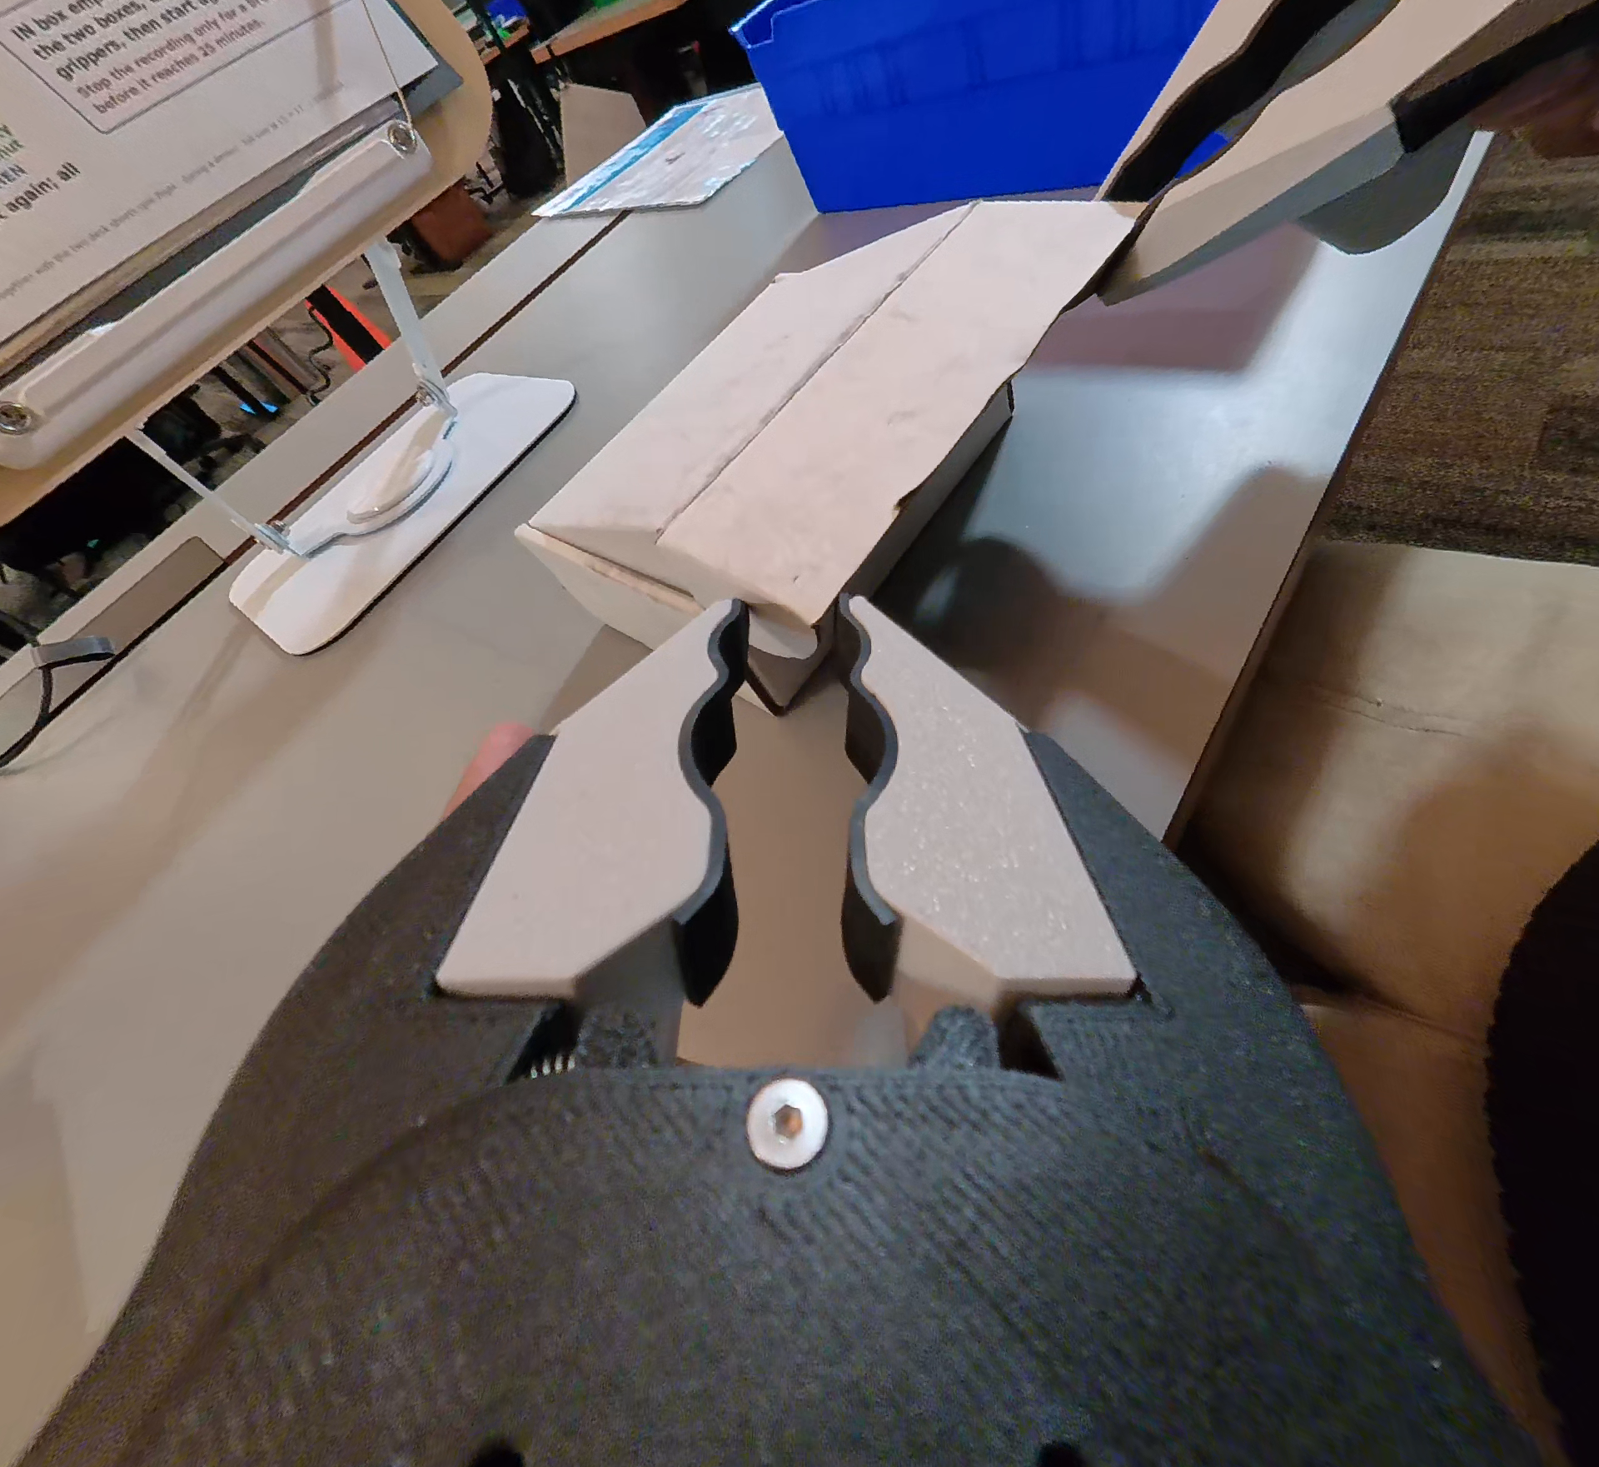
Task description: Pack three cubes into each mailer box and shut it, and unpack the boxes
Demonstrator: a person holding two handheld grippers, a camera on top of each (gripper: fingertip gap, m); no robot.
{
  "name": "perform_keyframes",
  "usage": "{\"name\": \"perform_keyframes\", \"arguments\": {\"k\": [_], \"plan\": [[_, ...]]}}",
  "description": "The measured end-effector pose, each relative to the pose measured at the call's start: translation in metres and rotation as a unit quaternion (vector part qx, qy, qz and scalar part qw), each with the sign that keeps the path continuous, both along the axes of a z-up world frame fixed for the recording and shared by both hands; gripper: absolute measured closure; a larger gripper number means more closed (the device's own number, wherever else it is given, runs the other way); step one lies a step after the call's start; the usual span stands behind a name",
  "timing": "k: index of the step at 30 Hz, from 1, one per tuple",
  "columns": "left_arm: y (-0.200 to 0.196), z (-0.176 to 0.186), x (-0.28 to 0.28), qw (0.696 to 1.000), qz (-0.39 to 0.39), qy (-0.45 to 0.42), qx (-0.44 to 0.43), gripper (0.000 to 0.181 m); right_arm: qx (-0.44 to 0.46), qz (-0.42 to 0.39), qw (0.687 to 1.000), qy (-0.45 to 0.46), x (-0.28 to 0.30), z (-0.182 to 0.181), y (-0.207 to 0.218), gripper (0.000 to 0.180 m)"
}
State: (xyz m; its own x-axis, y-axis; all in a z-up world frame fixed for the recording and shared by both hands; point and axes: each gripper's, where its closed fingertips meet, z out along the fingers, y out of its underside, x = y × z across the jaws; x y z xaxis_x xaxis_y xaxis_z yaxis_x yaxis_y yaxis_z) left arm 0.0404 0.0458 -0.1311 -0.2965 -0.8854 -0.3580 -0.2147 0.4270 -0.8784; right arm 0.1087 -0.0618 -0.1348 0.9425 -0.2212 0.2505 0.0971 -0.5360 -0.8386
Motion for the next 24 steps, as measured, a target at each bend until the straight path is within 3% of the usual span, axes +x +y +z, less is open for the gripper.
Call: {"name": "perform_keyframes", "arguments": {"k": [16,24], "plan": [[0.0034,0.0026,0.0010,1.000,0.004,-0.003,-0.002,0.166,0.003,0.010,1.000,-0.005,0.0036,0.0022,0.0040,0.166],[0.0038,0.0022,-0.0008,1.000,0.000,0.013,-0.014,0.168,0.001,0.013,0.998,0.057,0.0008,0.0007,0.0039,0.168]]}}
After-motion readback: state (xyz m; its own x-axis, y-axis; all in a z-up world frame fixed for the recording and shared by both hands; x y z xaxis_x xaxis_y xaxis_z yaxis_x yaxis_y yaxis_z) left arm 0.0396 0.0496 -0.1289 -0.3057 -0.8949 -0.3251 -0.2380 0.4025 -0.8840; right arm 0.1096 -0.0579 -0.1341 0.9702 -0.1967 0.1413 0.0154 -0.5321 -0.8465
